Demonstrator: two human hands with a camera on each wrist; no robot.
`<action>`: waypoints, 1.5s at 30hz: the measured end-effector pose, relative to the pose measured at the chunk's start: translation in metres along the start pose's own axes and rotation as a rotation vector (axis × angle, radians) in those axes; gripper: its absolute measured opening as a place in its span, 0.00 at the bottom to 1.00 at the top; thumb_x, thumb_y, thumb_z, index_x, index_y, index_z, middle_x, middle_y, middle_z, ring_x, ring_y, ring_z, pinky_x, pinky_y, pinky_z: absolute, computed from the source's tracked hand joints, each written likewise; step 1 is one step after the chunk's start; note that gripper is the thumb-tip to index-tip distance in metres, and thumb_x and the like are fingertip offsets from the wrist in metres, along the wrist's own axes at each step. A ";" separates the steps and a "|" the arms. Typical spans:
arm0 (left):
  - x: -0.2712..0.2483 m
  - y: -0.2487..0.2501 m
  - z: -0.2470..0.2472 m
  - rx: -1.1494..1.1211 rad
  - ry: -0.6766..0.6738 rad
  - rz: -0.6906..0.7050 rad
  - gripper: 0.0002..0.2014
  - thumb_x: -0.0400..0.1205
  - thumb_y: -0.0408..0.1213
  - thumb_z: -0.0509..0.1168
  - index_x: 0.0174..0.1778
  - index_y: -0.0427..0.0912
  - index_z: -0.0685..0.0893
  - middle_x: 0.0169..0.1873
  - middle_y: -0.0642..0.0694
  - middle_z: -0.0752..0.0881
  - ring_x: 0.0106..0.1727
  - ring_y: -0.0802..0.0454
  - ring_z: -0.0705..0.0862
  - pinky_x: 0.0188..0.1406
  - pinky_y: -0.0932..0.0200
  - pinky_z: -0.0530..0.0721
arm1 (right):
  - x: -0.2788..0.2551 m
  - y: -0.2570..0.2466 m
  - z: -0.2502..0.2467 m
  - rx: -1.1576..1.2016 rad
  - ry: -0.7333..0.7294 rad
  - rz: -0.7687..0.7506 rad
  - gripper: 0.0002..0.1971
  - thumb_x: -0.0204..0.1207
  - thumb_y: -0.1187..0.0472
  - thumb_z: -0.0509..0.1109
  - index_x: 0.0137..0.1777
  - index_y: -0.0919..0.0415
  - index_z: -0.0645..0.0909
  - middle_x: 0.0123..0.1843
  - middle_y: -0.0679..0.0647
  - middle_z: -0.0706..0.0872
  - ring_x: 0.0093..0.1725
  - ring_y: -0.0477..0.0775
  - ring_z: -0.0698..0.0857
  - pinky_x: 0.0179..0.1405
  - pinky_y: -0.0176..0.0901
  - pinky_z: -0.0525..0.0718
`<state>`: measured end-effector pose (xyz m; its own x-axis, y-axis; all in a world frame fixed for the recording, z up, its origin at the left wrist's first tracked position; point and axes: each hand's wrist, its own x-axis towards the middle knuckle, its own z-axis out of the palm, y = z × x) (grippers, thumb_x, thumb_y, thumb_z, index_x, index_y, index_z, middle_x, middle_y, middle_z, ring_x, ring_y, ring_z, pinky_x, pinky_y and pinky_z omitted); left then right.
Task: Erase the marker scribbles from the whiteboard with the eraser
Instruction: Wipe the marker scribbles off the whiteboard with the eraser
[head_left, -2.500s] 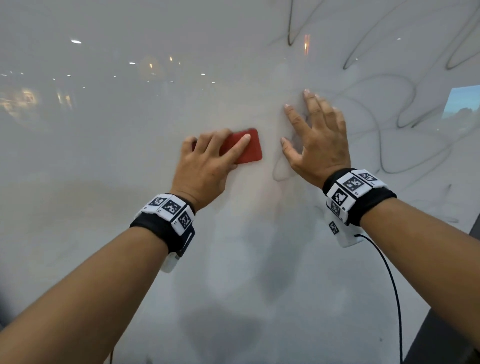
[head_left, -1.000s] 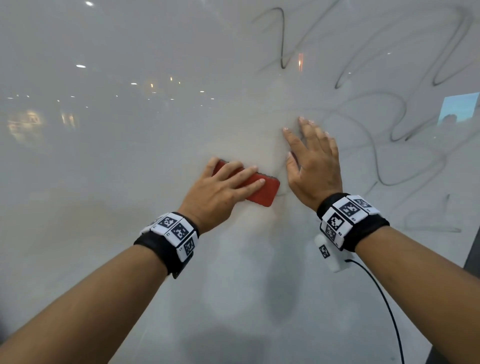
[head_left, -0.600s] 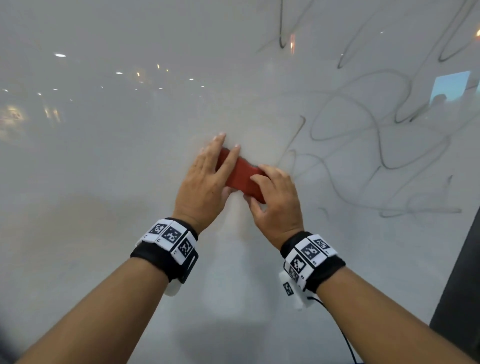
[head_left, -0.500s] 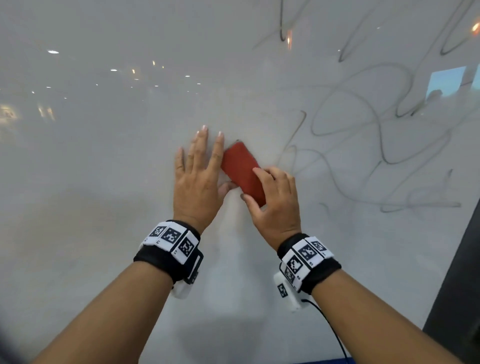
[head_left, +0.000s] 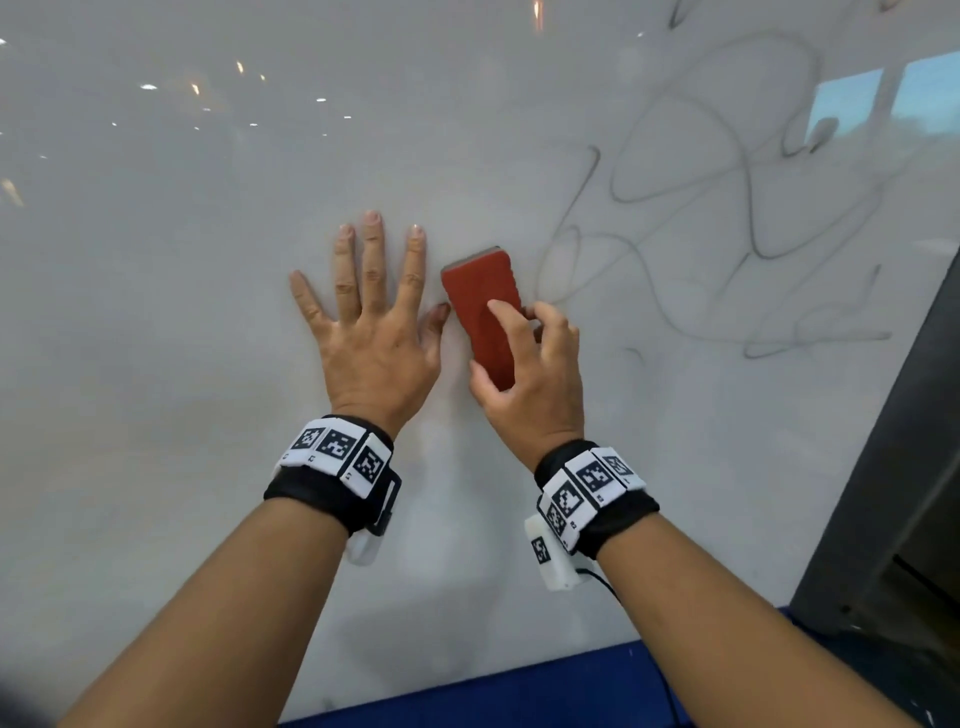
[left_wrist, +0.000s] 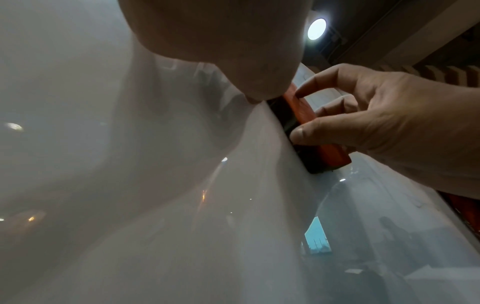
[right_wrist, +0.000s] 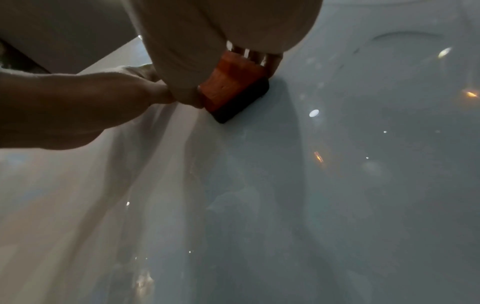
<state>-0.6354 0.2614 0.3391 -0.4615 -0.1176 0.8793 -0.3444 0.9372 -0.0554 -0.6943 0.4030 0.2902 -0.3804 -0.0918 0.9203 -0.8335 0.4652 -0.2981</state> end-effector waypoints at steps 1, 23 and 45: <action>-0.001 0.001 0.001 0.000 -0.003 -0.013 0.32 0.88 0.56 0.52 0.87 0.53 0.52 0.87 0.42 0.50 0.87 0.41 0.48 0.77 0.19 0.48 | 0.000 0.003 -0.001 0.000 0.005 0.017 0.32 0.68 0.55 0.78 0.72 0.50 0.73 0.65 0.60 0.74 0.58 0.60 0.75 0.55 0.53 0.84; -0.005 0.027 0.021 -0.001 0.081 -0.209 0.31 0.87 0.61 0.51 0.86 0.54 0.57 0.85 0.41 0.58 0.86 0.39 0.54 0.73 0.15 0.49 | -0.028 0.005 0.015 0.200 0.144 0.326 0.27 0.65 0.58 0.82 0.61 0.53 0.73 0.58 0.59 0.78 0.57 0.58 0.75 0.58 0.57 0.80; -0.014 0.047 0.026 -0.014 0.046 -0.348 0.33 0.87 0.61 0.50 0.87 0.50 0.56 0.85 0.37 0.57 0.86 0.36 0.53 0.73 0.15 0.46 | -0.044 0.033 0.007 0.200 0.154 0.380 0.29 0.67 0.59 0.81 0.66 0.55 0.73 0.60 0.63 0.78 0.59 0.56 0.74 0.62 0.57 0.78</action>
<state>-0.6660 0.2983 0.3121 -0.2810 -0.4163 0.8647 -0.4632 0.8479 0.2577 -0.7076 0.4166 0.2380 -0.6231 0.1914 0.7584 -0.7130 0.2597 -0.6513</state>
